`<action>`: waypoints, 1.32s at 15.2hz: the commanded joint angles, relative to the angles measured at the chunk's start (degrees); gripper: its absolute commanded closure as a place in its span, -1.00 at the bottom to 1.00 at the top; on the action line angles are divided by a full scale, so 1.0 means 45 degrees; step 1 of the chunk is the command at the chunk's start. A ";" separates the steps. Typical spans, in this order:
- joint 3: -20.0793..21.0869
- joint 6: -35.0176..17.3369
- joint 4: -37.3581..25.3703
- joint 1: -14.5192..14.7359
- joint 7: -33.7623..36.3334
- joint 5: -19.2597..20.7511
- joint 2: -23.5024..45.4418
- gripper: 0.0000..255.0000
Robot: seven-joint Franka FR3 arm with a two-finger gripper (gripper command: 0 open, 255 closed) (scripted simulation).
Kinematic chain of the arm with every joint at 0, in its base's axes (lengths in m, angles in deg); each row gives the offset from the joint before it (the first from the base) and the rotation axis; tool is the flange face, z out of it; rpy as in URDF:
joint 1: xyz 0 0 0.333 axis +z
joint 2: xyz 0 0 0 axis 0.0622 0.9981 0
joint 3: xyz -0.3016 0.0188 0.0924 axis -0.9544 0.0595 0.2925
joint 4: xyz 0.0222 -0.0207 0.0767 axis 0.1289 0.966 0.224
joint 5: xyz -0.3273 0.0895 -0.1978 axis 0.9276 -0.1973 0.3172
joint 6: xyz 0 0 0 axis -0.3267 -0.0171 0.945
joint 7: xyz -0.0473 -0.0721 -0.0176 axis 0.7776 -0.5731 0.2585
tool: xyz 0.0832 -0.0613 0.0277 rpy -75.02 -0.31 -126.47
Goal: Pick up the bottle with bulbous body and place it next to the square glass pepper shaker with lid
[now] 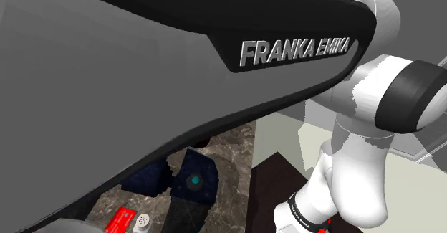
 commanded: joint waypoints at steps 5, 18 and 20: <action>-0.0017 -0.1099 0.1214 -0.0248 -0.0028 -0.0048 -0.0111 1.00; -0.0165 -0.3219 0.3194 -0.0452 0.0055 0.0150 0.0106 1.00; -0.0202 -0.3523 0.3436 -0.0455 0.0082 0.0211 0.0185 1.00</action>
